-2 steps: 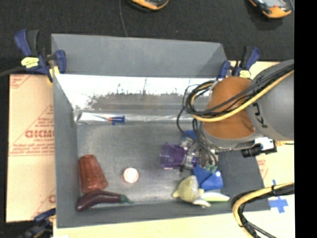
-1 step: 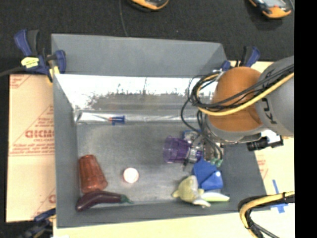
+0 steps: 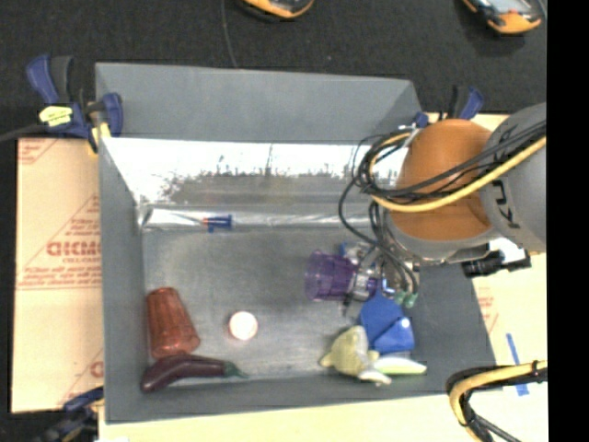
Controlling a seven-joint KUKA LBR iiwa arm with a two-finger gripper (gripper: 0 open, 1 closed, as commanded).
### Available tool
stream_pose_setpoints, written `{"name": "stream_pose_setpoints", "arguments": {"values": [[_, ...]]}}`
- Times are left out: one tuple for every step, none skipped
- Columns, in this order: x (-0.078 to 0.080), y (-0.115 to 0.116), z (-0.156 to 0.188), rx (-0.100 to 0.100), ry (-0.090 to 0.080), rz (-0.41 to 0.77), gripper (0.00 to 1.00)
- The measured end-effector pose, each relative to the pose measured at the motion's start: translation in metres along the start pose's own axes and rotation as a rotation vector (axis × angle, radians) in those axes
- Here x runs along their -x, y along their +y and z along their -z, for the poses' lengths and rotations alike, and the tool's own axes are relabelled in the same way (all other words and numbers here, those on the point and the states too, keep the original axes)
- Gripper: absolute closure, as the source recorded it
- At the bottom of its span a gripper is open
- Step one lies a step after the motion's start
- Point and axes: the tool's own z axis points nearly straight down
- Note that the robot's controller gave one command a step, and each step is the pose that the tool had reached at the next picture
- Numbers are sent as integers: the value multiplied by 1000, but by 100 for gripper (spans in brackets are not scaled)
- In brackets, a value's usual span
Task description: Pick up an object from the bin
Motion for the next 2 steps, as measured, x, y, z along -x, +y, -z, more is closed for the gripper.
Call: {"name": "stream_pose_setpoints", "arguments": {"values": [[0,0,17,0,0,3,100],[1,0,39,1,-2,7,100]]}}
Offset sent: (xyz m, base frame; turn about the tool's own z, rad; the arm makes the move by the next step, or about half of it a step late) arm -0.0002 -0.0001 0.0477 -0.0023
